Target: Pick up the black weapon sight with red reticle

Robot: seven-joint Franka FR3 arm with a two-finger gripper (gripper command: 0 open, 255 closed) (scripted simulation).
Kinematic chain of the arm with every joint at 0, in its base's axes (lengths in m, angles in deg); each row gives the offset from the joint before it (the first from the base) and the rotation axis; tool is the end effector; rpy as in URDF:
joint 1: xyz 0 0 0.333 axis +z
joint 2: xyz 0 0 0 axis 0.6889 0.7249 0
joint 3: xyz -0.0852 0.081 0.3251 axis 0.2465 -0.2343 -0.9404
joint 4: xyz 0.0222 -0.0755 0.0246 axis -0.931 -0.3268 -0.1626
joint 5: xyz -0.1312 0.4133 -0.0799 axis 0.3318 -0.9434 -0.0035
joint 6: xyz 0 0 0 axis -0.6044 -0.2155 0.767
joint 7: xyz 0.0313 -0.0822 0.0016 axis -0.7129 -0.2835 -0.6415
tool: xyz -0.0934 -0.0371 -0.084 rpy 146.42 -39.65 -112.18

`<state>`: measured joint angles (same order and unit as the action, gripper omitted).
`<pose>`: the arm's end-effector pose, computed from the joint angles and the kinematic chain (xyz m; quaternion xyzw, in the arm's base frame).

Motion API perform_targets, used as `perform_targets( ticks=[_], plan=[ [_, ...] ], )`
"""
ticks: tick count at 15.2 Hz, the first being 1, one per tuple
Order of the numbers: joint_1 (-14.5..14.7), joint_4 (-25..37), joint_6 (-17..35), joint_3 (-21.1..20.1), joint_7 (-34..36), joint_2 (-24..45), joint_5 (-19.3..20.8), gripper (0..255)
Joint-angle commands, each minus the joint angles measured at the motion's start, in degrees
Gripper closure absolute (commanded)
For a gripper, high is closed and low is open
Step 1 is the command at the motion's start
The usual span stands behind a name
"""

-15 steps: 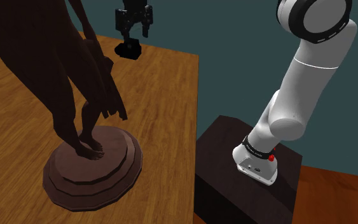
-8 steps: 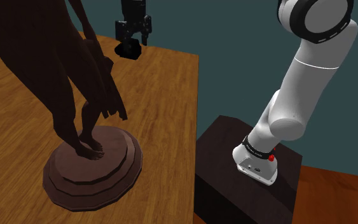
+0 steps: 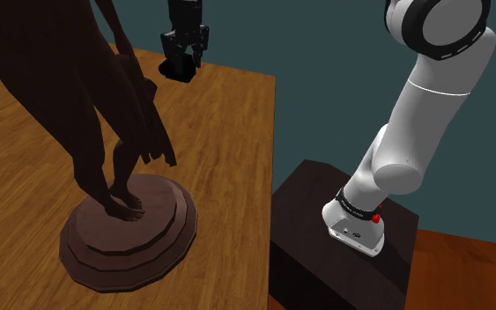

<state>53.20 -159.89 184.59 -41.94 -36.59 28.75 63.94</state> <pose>0.6163 0.2406 0.5657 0.9988 0.0436 0.0087 0.0194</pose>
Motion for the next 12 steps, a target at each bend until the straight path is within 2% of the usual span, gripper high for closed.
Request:
perform_targets(
  ticks=[1,12],
  plan=[
    [0.0,0.0,0.0,0.0,0.0,0.0,0.0,255],
    [0.5,10.3,-8.5,-0.2,-0.1,2.0,0.4,255]
  ],
)
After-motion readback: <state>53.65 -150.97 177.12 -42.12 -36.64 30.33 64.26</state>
